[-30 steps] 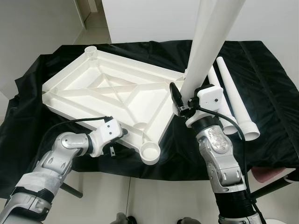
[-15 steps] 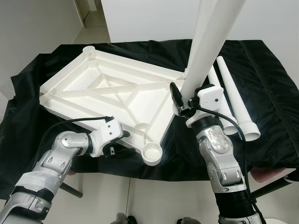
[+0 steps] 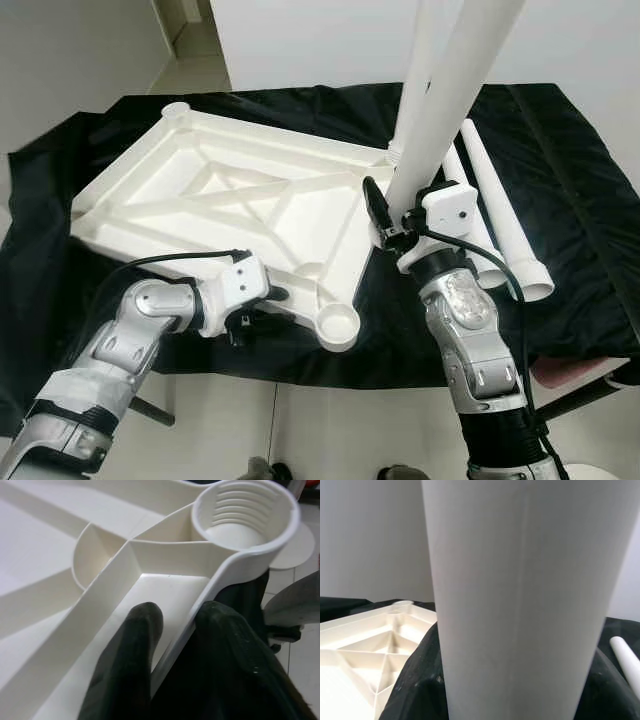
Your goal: Building children table
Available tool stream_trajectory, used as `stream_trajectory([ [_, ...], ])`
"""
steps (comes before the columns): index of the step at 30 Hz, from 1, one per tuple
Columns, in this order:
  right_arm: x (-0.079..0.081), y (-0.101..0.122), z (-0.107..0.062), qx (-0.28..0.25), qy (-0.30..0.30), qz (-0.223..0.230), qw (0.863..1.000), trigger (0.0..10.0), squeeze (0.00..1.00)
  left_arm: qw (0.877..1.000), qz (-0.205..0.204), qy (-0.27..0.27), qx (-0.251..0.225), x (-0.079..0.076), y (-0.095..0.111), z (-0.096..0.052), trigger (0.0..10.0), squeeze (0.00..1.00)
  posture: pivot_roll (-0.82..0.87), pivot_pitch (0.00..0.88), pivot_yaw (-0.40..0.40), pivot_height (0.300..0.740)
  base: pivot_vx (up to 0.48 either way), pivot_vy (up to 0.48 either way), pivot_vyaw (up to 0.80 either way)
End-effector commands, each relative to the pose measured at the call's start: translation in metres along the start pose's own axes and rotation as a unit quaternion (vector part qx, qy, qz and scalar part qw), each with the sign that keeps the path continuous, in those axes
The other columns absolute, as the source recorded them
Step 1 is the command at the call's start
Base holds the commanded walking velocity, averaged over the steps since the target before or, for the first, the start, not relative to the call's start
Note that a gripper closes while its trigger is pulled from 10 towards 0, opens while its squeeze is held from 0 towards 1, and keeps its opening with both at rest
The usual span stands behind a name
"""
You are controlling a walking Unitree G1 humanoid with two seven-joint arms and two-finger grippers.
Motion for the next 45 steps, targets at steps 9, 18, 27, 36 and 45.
stream_trajectory([
  [9, 0.005, 0.002, 0.000, -0.006, 0.006, 0.002, 1.000, 10.0, 0.00, 0.998, -0.056, -0.015, 0.028, -0.018, -0.023, 0.006, 0.0, 0.00, -0.17, 0.120, 0.118, 0.740, 0.000, 0.000, 0.00],
  [18, 0.005, 0.002, -0.001, -0.006, 0.005, 0.001, 1.000, 10.0, 0.00, 0.997, -0.062, 0.040, 0.003, -0.011, -0.016, 0.014, 0.0, 0.00, -0.18, 0.112, 0.122, 0.740, 0.000, 0.000, 0.00],
  [27, 0.005, 0.000, -0.002, -0.003, 0.005, 0.001, 1.000, 10.0, 0.00, 0.994, -0.036, 0.096, -0.029, -0.004, -0.003, 0.022, 10.0, 0.00, -0.17, 0.110, 0.117, 0.740, 0.000, 0.000, 0.00],
  [36, 0.004, -0.001, -0.002, -0.002, 0.003, 0.000, 1.000, 10.0, 0.00, 0.994, -0.039, 0.092, -0.053, -0.005, 0.006, 0.021, 10.0, 1.00, -0.17, 0.116, 0.121, 0.740, 0.000, 0.000, 0.00],
  [45, 0.003, -0.001, -0.002, -0.001, -0.002, 0.001, 1.000, 10.0, 0.00, 0.988, -0.057, 0.102, -0.099, 0.001, 0.025, 0.013, 10.0, 0.00, -0.16, 0.117, 0.121, 0.740, 0.000, 0.000, 0.00],
])
Point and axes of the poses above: a point about 5 cm out from each wrist's last joint towards the gripper, its own z axis pointing out of the wrist towards the gripper, its own y axis along the axis of the wrist's last joint, x = y × z, the point moved 1 cm from there along z, pointing out of the wrist towards the gripper, and after that the axes turned 3 degrees about z, right-handed, at the moved point
